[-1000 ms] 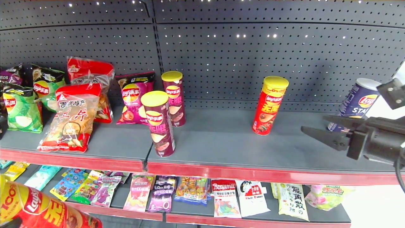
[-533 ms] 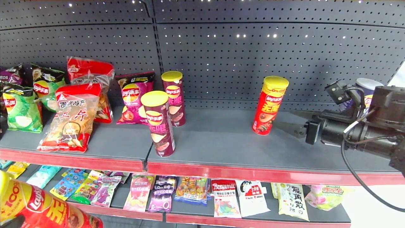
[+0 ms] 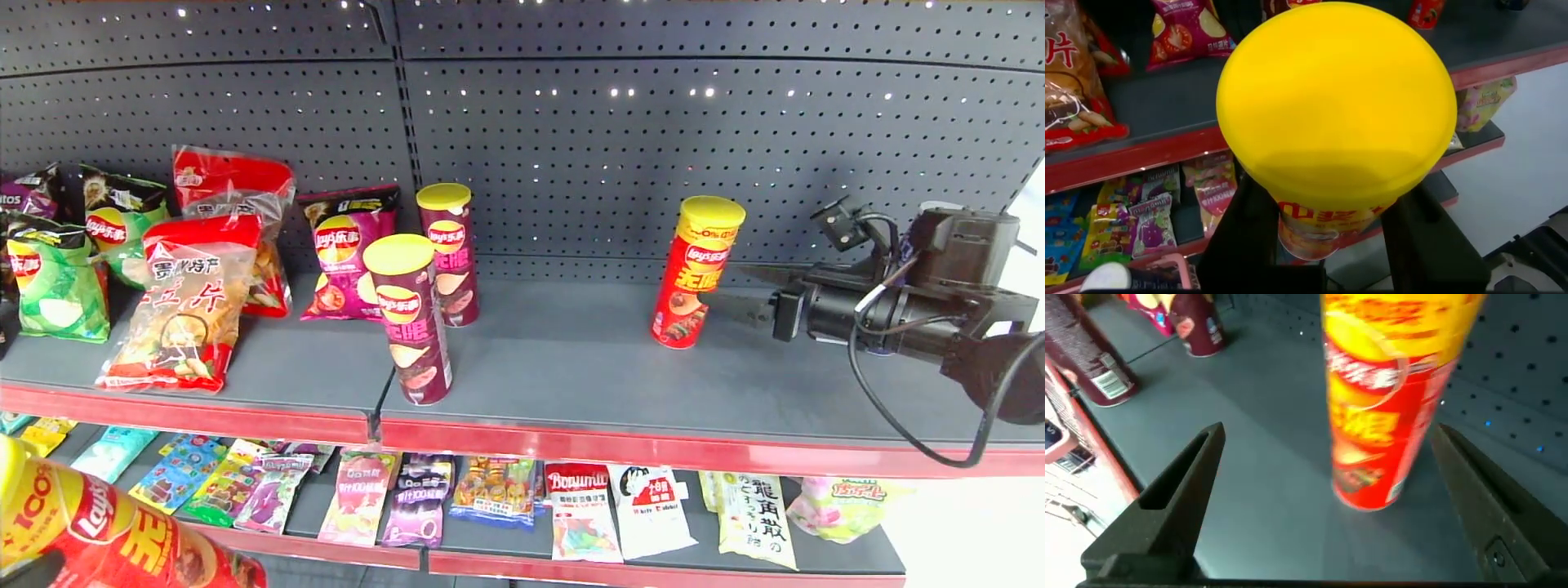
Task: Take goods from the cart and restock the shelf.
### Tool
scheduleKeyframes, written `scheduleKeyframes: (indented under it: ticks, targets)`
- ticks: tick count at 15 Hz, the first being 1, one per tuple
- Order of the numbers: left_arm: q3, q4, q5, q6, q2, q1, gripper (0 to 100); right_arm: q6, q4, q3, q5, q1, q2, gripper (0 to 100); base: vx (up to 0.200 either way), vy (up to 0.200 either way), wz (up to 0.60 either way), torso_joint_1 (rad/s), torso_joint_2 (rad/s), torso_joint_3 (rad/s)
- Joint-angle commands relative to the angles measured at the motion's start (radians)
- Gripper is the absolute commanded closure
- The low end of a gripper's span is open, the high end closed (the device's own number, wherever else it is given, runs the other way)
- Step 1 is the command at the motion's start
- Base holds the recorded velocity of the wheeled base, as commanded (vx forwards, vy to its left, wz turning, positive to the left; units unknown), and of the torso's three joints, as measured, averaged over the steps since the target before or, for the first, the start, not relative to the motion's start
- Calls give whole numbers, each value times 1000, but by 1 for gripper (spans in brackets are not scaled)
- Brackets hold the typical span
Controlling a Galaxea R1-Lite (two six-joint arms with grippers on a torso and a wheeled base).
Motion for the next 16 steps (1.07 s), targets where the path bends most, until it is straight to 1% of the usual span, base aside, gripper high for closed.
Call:
scheduleKeyframes:
  ticks: [1, 5, 6, 8, 11, 16]
  targets:
    - [-1, -2, -1, -1, 6, 0, 100, -5, 0, -42, 26, -26, 58, 0, 0, 0, 0, 0, 0, 0]
    - [-1, -2, -1, 1, 13, 0, 100, -5, 1, -94, 115, -41, 95, 0, 0, 0, 0, 0, 0, 0]
    - [-2, -2, -1, 2, 17, 0, 100, -5, 0, -116, 118, -41, 112, 0, 0, 0, 0, 0, 0, 0]
    - [-2, -3, -3, 18, 26, 0, 100, -19, 0, -163, 120, -49, 158, 0, 0, 0, 0, 0, 0, 0]
    - [-2, -3, -1, 19, 33, 0, 100, -28, 0, -202, 143, -57, 192, 0, 0, 0, 0, 0, 0, 0]
    - [-2, -3, -3, 24, 46, 0, 100, -31, 0, -268, 144, -46, 233, 0, 0, 0, 0, 0, 0, 0]
